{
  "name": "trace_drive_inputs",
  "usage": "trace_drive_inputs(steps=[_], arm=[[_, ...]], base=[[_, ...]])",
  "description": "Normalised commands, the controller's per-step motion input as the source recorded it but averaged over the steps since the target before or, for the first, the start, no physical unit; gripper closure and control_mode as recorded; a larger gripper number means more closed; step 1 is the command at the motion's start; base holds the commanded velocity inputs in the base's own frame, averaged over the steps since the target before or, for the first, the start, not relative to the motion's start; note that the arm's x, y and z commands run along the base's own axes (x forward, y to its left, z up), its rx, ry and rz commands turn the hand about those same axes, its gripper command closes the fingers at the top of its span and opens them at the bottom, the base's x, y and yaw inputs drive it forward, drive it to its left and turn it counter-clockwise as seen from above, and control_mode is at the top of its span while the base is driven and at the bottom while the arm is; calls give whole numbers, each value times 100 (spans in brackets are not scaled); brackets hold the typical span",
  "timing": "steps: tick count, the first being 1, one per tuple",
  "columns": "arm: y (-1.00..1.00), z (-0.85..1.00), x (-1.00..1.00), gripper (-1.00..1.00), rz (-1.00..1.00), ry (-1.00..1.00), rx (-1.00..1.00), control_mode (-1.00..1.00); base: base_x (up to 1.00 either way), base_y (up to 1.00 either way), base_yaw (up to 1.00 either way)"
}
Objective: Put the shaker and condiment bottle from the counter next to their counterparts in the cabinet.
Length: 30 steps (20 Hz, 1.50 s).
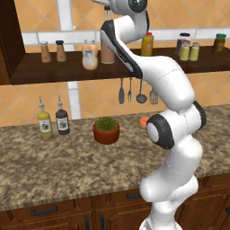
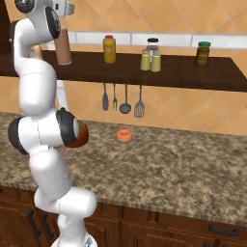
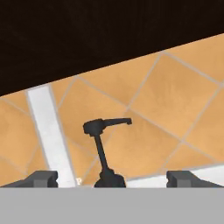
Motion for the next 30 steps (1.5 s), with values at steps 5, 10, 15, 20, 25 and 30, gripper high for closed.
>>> trace_drive_inputs(steps=[5,10,15,20,25,30], arm=[[-47,-66,-100,-100,0,0,-3,-100],[-49,-77,-99,-100,0,0,-2,-100],[-49,-91,-100,-100,0,-5,-6,-100],[-43,-94,-100,-100,0,-14,-8,-100],[-28,-97,-100,-100,0,-5,0,-100],[-39,-100,-100,-100,0,0,0,-100]], base=[[0,0,0],[0,0,0],[0,0,0],[0,0,0],[0,0,0],[0,0,0]])
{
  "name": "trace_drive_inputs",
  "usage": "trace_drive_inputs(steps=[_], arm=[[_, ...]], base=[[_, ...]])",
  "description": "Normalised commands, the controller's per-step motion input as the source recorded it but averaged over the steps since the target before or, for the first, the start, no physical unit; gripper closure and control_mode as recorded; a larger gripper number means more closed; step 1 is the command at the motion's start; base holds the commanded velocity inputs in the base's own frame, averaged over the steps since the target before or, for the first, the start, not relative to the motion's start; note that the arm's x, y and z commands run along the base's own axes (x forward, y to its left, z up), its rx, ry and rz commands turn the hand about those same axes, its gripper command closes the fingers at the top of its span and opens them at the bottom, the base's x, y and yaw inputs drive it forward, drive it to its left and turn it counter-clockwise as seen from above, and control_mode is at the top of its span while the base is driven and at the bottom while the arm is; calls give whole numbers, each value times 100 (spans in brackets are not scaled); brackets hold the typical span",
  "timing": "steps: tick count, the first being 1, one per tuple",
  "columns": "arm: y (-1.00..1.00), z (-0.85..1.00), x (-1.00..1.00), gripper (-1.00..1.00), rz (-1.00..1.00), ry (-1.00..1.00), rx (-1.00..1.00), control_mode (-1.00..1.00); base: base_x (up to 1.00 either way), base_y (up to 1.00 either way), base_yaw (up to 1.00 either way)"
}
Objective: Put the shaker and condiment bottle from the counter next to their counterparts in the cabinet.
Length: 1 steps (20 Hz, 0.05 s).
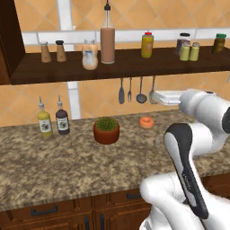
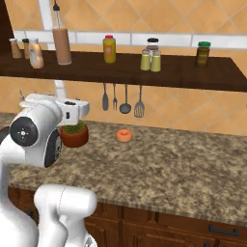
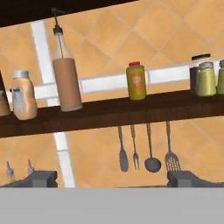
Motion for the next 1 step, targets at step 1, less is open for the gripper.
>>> trace_drive_inputs(steps=[1], arm=[[-39,-100,-96,-100,0,0,0,-100]], base=[[0,0,0]])
